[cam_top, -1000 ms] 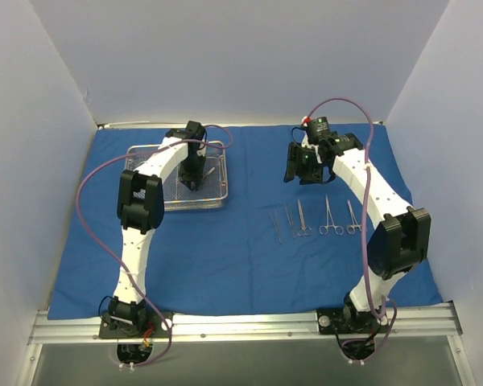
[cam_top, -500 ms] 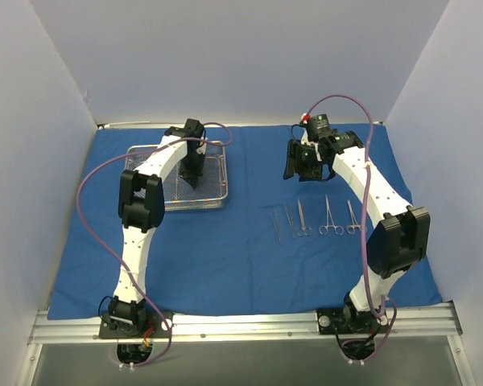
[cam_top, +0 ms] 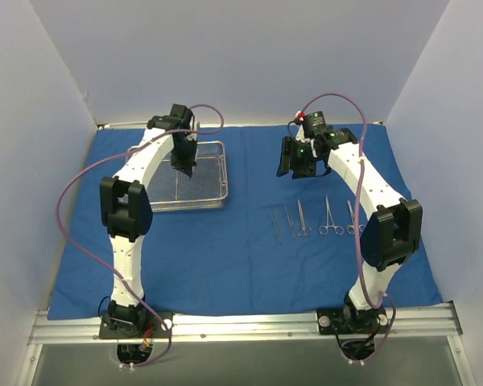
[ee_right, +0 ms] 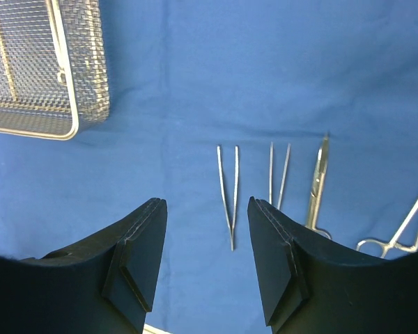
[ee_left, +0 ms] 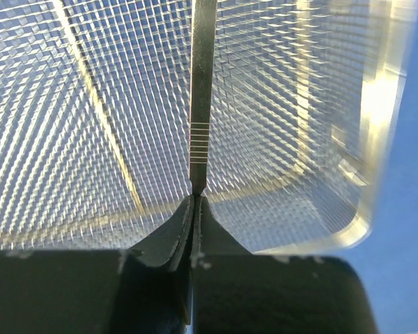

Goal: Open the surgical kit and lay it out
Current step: Pick up the medical item from the container, then place the medical item in the surgical kit.

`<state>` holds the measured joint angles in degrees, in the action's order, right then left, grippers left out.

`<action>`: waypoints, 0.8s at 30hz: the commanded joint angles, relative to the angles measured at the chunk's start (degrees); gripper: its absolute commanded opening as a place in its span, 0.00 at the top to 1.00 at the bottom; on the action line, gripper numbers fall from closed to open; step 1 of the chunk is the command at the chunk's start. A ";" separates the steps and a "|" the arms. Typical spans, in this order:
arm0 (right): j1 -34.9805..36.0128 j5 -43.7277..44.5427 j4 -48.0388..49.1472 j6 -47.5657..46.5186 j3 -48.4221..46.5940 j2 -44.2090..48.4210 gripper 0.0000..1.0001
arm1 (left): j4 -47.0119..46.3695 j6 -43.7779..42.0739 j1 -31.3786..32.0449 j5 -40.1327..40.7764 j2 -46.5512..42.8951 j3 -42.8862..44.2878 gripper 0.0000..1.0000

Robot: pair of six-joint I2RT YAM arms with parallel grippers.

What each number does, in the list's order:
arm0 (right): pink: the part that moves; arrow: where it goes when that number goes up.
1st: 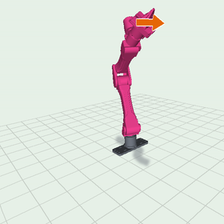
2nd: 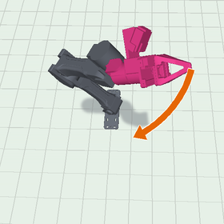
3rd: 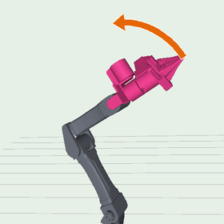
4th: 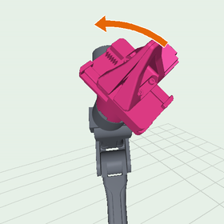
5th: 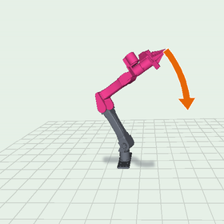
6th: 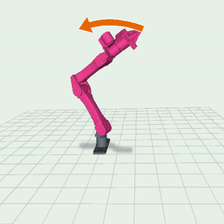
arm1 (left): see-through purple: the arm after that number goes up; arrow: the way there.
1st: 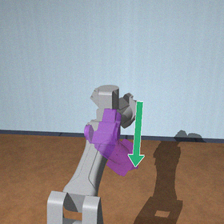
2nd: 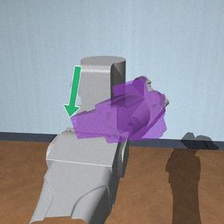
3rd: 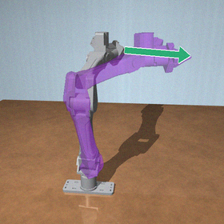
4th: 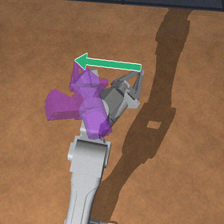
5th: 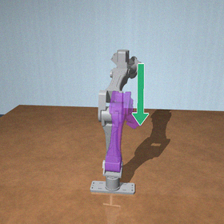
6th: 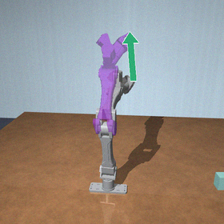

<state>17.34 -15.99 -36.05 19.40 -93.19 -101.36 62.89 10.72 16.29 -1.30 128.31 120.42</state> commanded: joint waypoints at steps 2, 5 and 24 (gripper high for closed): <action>0.76 -2.91 1.42 0.46 -2.44 -0.06 0.50 | -0.23 4.29 -0.12 -3.09 -10.97 -2.03 0.98; 0.94 -2.65 2.91 2.56 -1.48 0.81 0.50 | 1.17 10.07 0.66 -3.89 -14.49 -3.70 0.98; -5.12 7.64 7.40 12.86 15.75 18.30 0.51 | 2.32 51.85 29.49 8.50 -19.68 -11.87 0.98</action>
<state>13.32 -10.63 -29.63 30.30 -78.74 -86.46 66.41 54.19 44.53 1.52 110.10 109.97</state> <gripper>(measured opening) 0.492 0.029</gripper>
